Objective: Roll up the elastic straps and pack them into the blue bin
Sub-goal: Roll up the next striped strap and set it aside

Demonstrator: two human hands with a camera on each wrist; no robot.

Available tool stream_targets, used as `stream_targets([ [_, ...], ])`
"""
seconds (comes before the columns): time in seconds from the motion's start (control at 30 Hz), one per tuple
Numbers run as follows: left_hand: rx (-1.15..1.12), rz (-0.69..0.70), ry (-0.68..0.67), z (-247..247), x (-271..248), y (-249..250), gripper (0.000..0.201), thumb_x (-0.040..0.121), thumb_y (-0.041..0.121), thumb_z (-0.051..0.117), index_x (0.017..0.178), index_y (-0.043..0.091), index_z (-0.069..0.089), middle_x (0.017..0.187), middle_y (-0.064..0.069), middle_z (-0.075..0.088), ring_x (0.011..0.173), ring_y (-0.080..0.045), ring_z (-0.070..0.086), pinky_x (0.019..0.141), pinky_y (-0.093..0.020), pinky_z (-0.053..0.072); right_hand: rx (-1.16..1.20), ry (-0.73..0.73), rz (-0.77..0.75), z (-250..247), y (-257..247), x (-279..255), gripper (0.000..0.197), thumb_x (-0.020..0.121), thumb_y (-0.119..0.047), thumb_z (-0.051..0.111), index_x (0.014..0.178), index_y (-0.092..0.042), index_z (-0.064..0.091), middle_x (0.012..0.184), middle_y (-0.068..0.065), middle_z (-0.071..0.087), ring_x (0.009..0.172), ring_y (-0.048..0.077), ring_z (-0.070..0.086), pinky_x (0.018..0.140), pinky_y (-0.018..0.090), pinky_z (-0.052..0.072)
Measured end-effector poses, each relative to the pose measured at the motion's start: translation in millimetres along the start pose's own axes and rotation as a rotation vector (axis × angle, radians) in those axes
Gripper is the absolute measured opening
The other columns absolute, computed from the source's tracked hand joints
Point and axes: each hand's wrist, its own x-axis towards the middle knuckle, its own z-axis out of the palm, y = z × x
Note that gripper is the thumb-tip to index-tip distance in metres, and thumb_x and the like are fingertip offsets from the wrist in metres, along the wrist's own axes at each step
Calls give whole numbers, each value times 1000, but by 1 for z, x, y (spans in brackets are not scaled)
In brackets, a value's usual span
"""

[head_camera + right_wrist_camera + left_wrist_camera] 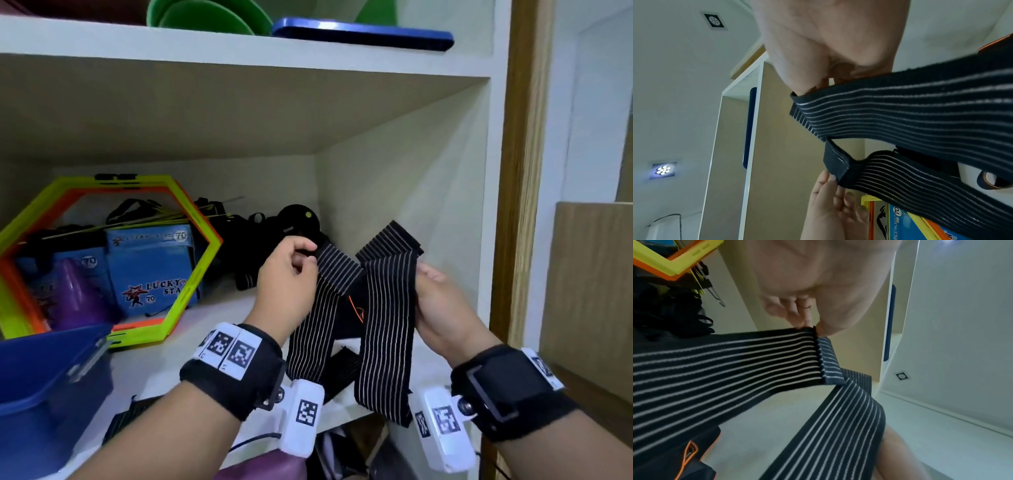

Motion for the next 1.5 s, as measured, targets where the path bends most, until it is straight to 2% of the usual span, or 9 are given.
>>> stream_targets([
  [0.27, 276, 19, -14, 10, -23, -4, 39, 97, 10, 44, 88, 40, 66, 100, 6, 58, 99, -23, 56, 92, -43, 45, -89, 93, 37, -8, 16, -31, 19, 93, -9, 64, 109, -2, 70, 104, 33, 69, 80, 35, 69, 67, 40, 57],
  [0.43, 391, -61, -132, 23, -41, -3, 45, 99, 8, 40, 87, 42, 67, 108, 14, 55, 110, -11, 40, 90, -33, 20, -209, 50, -56, -4, 20, -45, 49, 95, 0, 61, 130, -32, 48, 92, 22, 74, 77, 36, 73, 66, 44, 61],
  [0.57, 317, -100, -194, 30, -48, -10, 47, 97, 7, 40, 82, 44, 66, 108, 15, 56, 106, -9, 47, 95, -35, 32, -281, 48, -121, -6, 26, -49, 26, 94, 8, 55, 110, -12, 62, 89, 11, 75, 72, 20, 70, 54, 27, 55],
  [0.67, 68, -151, -229, 29, -51, -10, 45, 99, 5, 41, 87, 39, 69, 107, 8, 58, 90, -13, 58, 80, -21, 48, -314, 26, -122, -11, 29, -51, 29, 91, 13, 55, 110, -6, 67, 97, 7, 76, 87, 19, 72, 69, 24, 58],
  [0.77, -53, -162, -213, 27, -56, -7, 34, 100, 7, 48, 95, 32, 72, 112, 2, 61, 95, 0, 58, 76, -6, 41, -255, -17, -70, -16, 25, -55, 37, 92, 10, 51, 119, -9, 67, 108, 9, 75, 99, 23, 71, 83, 30, 58],
  [0.97, -225, -190, -97, 26, -70, -12, 27, 94, 7, 62, 97, 30, 76, 106, 4, 70, 87, -7, 66, 80, -17, 48, 34, -120, 80, -19, 22, -60, 53, 90, 7, 28, 130, -4, 60, 120, 21, 69, 99, 33, 67, 82, 41, 57],
  [1.2, -464, -253, -83, 33, -89, -12, 42, 88, -10, 65, 118, 19, 63, 82, 1, 58, 69, -8, 59, 74, -17, 52, -164, 165, -80, -11, 43, -56, 23, 90, 5, 63, 105, -11, 71, 94, 10, 73, 83, 26, 69, 81, 46, 57],
  [1.37, -510, -233, -182, 31, -100, -1, 37, 86, -14, 63, 97, 19, 76, 84, -13, 66, 79, -16, 67, 79, -27, 58, -120, 270, -159, -9, 50, -57, 33, 85, 5, 70, 111, -11, 58, 89, 10, 69, 77, 23, 70, 76, 41, 59],
  [1.5, -475, -265, -75, 33, -103, -4, 20, 84, -8, 69, 93, 10, 70, 77, 3, 65, 70, -6, 63, 70, -19, 52, -194, 375, -256, -15, 48, -59, 32, 84, -1, 75, 104, -19, 58, 83, 2, 68, 80, 19, 70, 75, 34, 57],
])
